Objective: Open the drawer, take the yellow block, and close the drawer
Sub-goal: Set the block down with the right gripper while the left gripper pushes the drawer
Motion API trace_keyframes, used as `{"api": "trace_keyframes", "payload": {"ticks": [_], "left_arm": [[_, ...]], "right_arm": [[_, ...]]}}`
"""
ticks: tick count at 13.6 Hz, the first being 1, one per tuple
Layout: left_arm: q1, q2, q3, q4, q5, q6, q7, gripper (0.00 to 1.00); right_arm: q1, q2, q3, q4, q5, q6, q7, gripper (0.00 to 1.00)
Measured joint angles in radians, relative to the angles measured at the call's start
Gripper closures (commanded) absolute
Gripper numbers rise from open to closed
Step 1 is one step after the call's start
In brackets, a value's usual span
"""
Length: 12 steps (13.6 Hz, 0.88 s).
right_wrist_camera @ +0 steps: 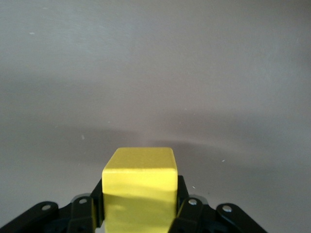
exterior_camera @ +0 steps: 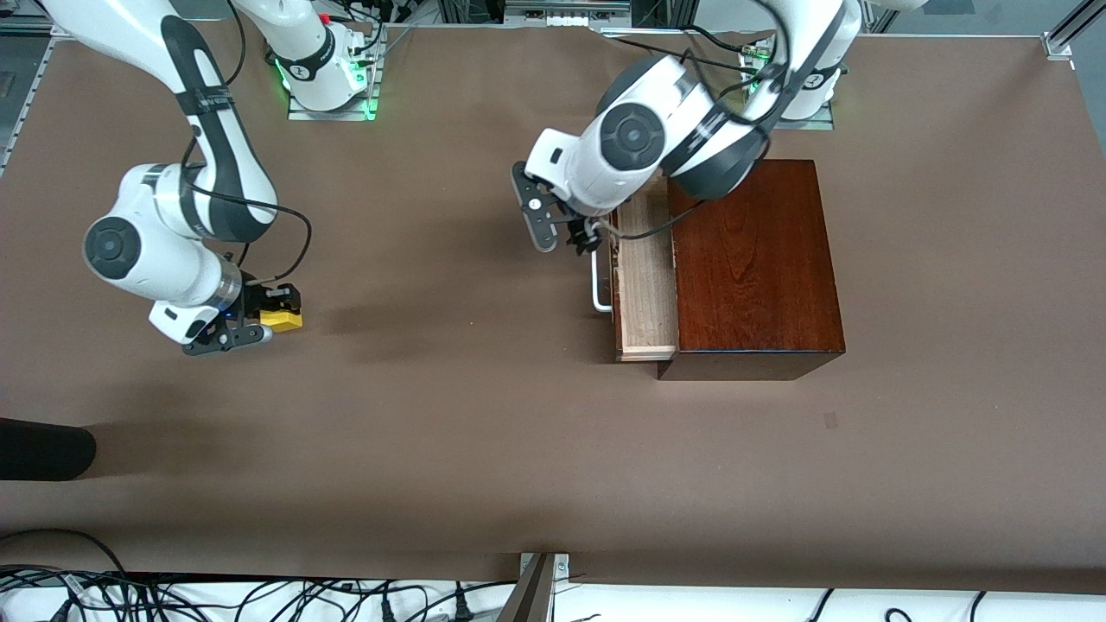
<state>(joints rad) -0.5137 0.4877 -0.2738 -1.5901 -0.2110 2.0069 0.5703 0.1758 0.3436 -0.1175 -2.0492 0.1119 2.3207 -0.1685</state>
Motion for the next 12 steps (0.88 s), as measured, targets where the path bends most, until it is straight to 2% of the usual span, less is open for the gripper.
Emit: {"api": "trace_keyframes", "payload": {"ticks": [3,5,7,8,9,10,11,12], "left_arm": [[-0.008,0.115,-0.002,0.044,0.102,0.035,0.110,0.00],[-0.024,0.143,-0.004,0.073,0.204,0.015,0.127,0.00],[-0.033,0.139,-0.004,0.092,0.259,-0.067,0.156,0.00],[-0.033,0.138,-0.004,0.097,0.289,-0.093,0.174,0.00],[-0.033,0.138,-0.004,0.100,0.317,-0.110,0.191,0.00],[-0.034,0.138,-0.004,0.100,0.332,-0.122,0.206,0.00],[-0.034,0.138,-0.005,0.101,0.335,-0.126,0.224,0.00],[-0.034,0.138,-0.004,0.101,0.338,-0.130,0.252,0.00]], "right_arm": [[0.002,0.025,0.021,-0.069,0.000,0.106,0.075,1.00],[0.004,0.045,0.031,-0.105,0.000,0.169,0.093,1.00],[0.004,0.053,0.032,-0.131,0.000,0.198,0.094,0.86],[0.004,0.053,0.032,-0.137,0.000,0.202,0.094,0.71],[0.004,0.053,0.032,-0.139,0.000,0.203,0.094,0.64],[0.004,0.053,0.032,-0.139,0.000,0.203,0.094,0.53],[0.004,0.053,0.032,-0.140,0.000,0.203,0.094,0.48],[0.004,0.053,0.032,-0.140,0.000,0.203,0.094,0.30]]}}
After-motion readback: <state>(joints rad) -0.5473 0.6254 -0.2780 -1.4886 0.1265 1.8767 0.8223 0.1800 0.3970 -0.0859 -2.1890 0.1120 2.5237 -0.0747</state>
